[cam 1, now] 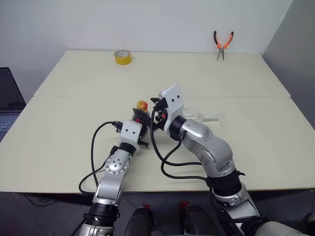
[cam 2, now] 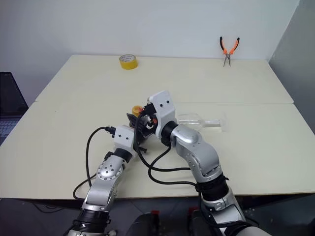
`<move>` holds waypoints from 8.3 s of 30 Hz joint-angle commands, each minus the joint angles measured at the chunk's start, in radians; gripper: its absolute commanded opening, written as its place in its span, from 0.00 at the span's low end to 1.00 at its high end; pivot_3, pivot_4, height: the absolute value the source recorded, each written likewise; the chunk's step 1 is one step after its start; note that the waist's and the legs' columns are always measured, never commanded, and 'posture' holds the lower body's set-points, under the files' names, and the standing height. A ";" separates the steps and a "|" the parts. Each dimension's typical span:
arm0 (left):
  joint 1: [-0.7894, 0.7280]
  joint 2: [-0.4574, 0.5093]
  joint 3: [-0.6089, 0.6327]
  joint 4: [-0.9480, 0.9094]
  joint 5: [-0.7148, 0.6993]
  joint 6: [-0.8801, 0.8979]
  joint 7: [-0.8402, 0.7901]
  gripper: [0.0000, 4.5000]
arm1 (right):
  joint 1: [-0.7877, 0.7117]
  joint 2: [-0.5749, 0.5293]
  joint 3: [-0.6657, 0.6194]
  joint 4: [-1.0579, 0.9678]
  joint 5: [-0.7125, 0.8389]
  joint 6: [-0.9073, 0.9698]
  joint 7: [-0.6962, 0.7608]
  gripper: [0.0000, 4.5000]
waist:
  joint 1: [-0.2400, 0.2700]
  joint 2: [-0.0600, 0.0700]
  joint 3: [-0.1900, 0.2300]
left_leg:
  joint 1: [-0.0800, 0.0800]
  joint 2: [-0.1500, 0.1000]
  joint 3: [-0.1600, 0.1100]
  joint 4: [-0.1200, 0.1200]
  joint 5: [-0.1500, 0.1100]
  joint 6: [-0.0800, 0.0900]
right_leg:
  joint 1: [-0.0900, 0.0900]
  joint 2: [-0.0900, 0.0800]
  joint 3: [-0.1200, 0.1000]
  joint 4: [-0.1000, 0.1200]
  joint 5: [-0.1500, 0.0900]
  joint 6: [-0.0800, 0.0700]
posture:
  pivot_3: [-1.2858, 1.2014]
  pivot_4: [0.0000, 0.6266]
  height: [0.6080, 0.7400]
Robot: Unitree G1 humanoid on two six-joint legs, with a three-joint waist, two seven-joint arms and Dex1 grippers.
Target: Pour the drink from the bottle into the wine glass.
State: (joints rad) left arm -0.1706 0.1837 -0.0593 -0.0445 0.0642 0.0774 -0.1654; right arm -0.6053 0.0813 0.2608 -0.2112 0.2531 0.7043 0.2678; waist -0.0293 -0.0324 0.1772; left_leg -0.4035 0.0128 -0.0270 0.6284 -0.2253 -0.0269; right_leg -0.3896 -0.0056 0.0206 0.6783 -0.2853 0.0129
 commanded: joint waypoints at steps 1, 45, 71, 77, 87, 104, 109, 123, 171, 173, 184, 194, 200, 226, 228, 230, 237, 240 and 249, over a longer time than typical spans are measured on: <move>-0.023 0.001 0.002 -0.030 0.004 -0.037 0.002 0.18 | -0.021 0.010 -0.002 -0.013 -0.006 -0.020 -0.004 0.90 | 0.000 0.000 0.000 | 0.000 0.000 0.000 0.000 0.000 0.000 | 0.000 0.000 0.000 0.000 0.000 0.000 | 0.52 0.24 1.00; 0.099 0.165 0.056 -0.243 -0.329 0.157 -0.371 0.17 | 0.019 -0.211 -0.020 0.048 0.116 -0.125 0.395 0.28 | -0.001 0.001 0.001 | 0.000 0.000 -0.001 0.000 0.000 0.000 | 0.000 0.000 -0.002 0.000 -0.001 -0.002 | 0.52 0.24 1.00; 0.047 0.055 0.018 -0.166 -0.082 0.027 -0.083 0.17 | 0.093 -0.103 -0.011 -0.138 -0.027 -0.123 0.049 1.00 | 0.001 0.001 0.001 | 0.000 -0.001 -0.002 0.000 0.000 0.000 | 0.000 -0.001 -0.002 0.000 -0.001 -0.002 | 0.52 0.24 1.00; 0.043 0.042 0.015 -0.130 -0.049 0.009 -0.058 0.17 | 0.068 -0.086 0.008 -0.116 -0.033 -0.131 0.061 1.00 | 0.001 0.001 0.001 | 0.000 -0.001 -0.001 0.000 0.000 0.000 | 0.000 -0.001 -0.002 0.000 -0.001 -0.002 | 0.52 0.24 1.00; 0.023 0.028 0.020 -0.097 -0.036 0.003 -0.048 0.16 | 0.043 -0.109 0.084 -0.087 -0.072 -0.147 0.105 1.00 | 0.000 0.001 0.001 | 0.000 -0.001 -0.002 0.000 0.000 0.000 | 0.000 -0.001 -0.002 0.000 -0.001 -0.002 | 0.52 0.24 1.00; 0.025 0.026 0.021 -0.089 -0.033 -0.008 -0.049 0.16 | 0.006 -0.034 0.000 0.036 -0.108 -0.209 0.030 1.00 | 0.000 0.001 0.001 | -0.001 -0.001 -0.002 0.000 0.000 0.000 | 0.000 -0.001 -0.003 0.001 -0.001 -0.002 | 0.52 0.24 1.00; 0.023 0.026 0.023 -0.089 -0.034 -0.005 -0.049 0.16 | 0.017 -0.033 -0.017 0.031 -0.107 -0.205 0.021 1.00 | 0.000 0.001 0.001 | -0.001 -0.001 -0.002 0.000 0.000 0.000 | 0.000 -0.001 -0.003 0.001 -0.001 -0.002 | 0.52 0.24 1.00; 0.011 0.013 0.070 -0.090 -0.055 0.027 -0.022 0.16 | 0.087 -0.098 -0.065 -0.056 -0.099 -0.158 0.006 1.00 | 0.001 0.001 0.001 | -0.001 -0.001 -0.002 0.000 0.000 0.000 | 0.000 -0.001 -0.003 0.001 -0.001 -0.002 | 0.52 0.24 1.00; 0.007 -0.001 0.029 -0.100 -0.062 0.038 -0.058 0.16 | -0.068 -0.058 0.088 0.084 -0.214 -0.256 0.081 1.00 | 0.000 0.001 0.001 | 0.000 -0.001 -0.002 0.000 0.000 0.000 | 0.000 -0.001 -0.003 0.001 0.002 -0.007 | 0.52 0.24 1.00; 0.010 -0.002 0.029 -0.101 -0.062 0.038 -0.059 0.16 | -0.072 -0.046 0.067 0.095 -0.206 -0.256 0.073 1.00 | 0.000 0.001 0.001 | 0.000 -0.001 -0.002 0.000 0.000 0.000 | 0.000 -0.001 -0.003 0.001 0.002 -0.007 | 0.52 0.24 1.00; 0.018 -0.002 0.031 -0.101 -0.060 0.037 -0.060 0.16 | -0.066 -0.028 0.027 0.101 -0.197 -0.261 0.067 1.00 | 0.000 0.001 0.001 | 0.000 -0.001 -0.002 0.000 0.000 0.000 | 0.000 -0.001 -0.003 0.001 0.002 -0.007 | 0.52 0.24 1.00; 0.014 -0.005 0.032 -0.096 -0.062 0.036 -0.060 0.16 | -0.053 -0.054 0.059 0.100 -0.237 -0.266 0.069 1.00 | 0.000 0.001 0.001 | 0.000 -0.001 -0.002 0.000 0.000 0.000 | 0.000 -0.001 -0.003 0.001 0.002 -0.007 | 0.52 0.24 1.00; 0.015 -0.005 0.034 -0.098 -0.063 0.038 -0.060 0.16 | -0.049 -0.053 0.038 0.104 -0.239 -0.259 0.054 1.00 | 0.000 0.001 0.001 | 0.000 -0.001 -0.002 0.000 0.000 0.000 | 0.000 -0.001 -0.003 0.001 0.002 -0.007 | 0.52 0.24 1.00; 0.014 -0.008 0.062 -0.104 -0.076 0.053 -0.045 0.16 | 0.053 -0.137 -0.048 -0.069 -0.120 -0.114 0.096 1.00 | -0.002 0.001 0.001 | 0.000 -0.001 -0.002 0.000 0.000 0.000 | 0.000 -0.001 -0.003 0.001 0.002 -0.007 | 0.52 0.24 1.00; 0.013 -0.007 0.062 -0.104 -0.076 0.054 -0.047 0.16 | 0.047 -0.130 -0.010 -0.092 -0.109 -0.101 0.121 1.00 | -0.002 0.001 0.001 | 0.000 -0.001 -0.001 0.000 0.000 0.000 | 0.000 -0.001 -0.002 0.001 0.001 -0.006 | 0.52 0.24 1.00; 0.012 -0.006 0.060 -0.103 -0.076 0.055 -0.049 0.16 | 0.027 -0.104 0.026 -0.088 -0.112 -0.099 0.122 1.00 | -0.003 0.001 0.001 | 0.000 -0.001 -0.001 0.000 0.000 0.000 | 0.000 -0.001 -0.002 0.001 0.001 -0.006 | 0.52 0.24 1.00; 0.010 -0.006 0.051 -0.106 -0.073 0.055 -0.054 0.16 | -0.039 -0.064 0.055 -0.005 -0.148 -0.137 0.089 1.00 | 0.001 0.001 0.001 | 0.000 -0.001 -0.002 0.001 0.000 0.000 | 0.000 -0.001 -0.003 0.001 0.001 -0.006 | 0.52 0.24 1.00; 0.009 -0.005 0.048 -0.105 -0.073 0.054 -0.055 0.16 | -0.062 -0.053 0.050 0.027 -0.159 -0.154 0.082 1.00 | 0.001 0.001 0.001 | 0.000 -0.001 -0.002 0.001 0.000 0.000 | 0.000 -0.001 -0.003 0.001 0.002 -0.007 | 0.52 0.24 1.00; 0.004 -0.007 0.043 -0.100 -0.072 0.051 -0.056 0.16 | -0.078 -0.054 0.056 0.060 -0.173 -0.175 0.080 1.00 | 0.001 0.001 0.001 | 0.000 -0.001 -0.002 0.000 0.000 0.000 | 0.000 -0.001 -0.003 0.001 0.002 -0.007 | 0.52 0.24 1.00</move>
State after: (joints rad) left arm -0.1482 0.1751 -0.0144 -0.1013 -0.0057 0.1472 -0.2214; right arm -0.6568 0.0180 0.3158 -0.1338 0.0888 0.5535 0.3483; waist -0.0285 -0.0315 0.1779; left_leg -0.4038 0.0119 -0.0290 0.6286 -0.2254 -0.0271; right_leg -0.3893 -0.0068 0.0177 0.6794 -0.2837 0.0061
